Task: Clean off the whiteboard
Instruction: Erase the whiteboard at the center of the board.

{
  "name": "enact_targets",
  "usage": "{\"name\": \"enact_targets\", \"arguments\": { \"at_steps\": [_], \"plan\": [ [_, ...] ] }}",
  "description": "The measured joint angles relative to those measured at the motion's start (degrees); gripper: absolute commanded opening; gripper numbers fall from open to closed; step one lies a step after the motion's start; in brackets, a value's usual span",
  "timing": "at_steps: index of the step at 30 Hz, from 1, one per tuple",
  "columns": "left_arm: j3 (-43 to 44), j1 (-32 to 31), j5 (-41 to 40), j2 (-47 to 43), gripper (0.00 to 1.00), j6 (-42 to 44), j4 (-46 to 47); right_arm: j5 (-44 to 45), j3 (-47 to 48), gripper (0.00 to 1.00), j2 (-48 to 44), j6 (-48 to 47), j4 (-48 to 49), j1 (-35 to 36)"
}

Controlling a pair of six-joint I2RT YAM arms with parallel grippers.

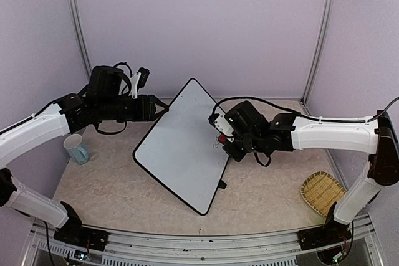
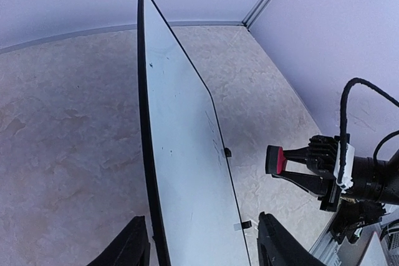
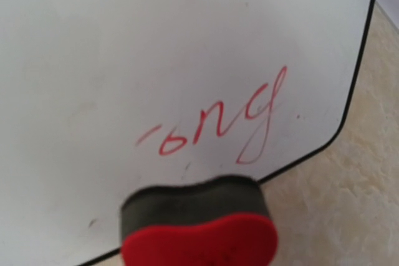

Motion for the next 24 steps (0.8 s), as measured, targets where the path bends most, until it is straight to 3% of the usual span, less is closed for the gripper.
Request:
{"name": "enact_targets", "arguments": {
  "at_steps": [10, 14, 24],
  "plan": [
    [2.95, 0.09, -1.22, 5.86, 0.47, 0.52, 0.98, 0.26, -2.54, 0.22, -1.42, 0.79, 0.15, 0.00],
    [3.93, 0.52, -2.25, 6.45, 0.37, 0.98, 1.01, 0.28, -2.75, 0.22, -1.42, 0.83, 0.39, 0.00],
    [4.79, 0.74, -2.54, 10.03, 0.36, 1.51, 1.36, 0.55, -0.44, 0.22, -0.28, 0.59, 0.68, -0.31]
  ]
}}
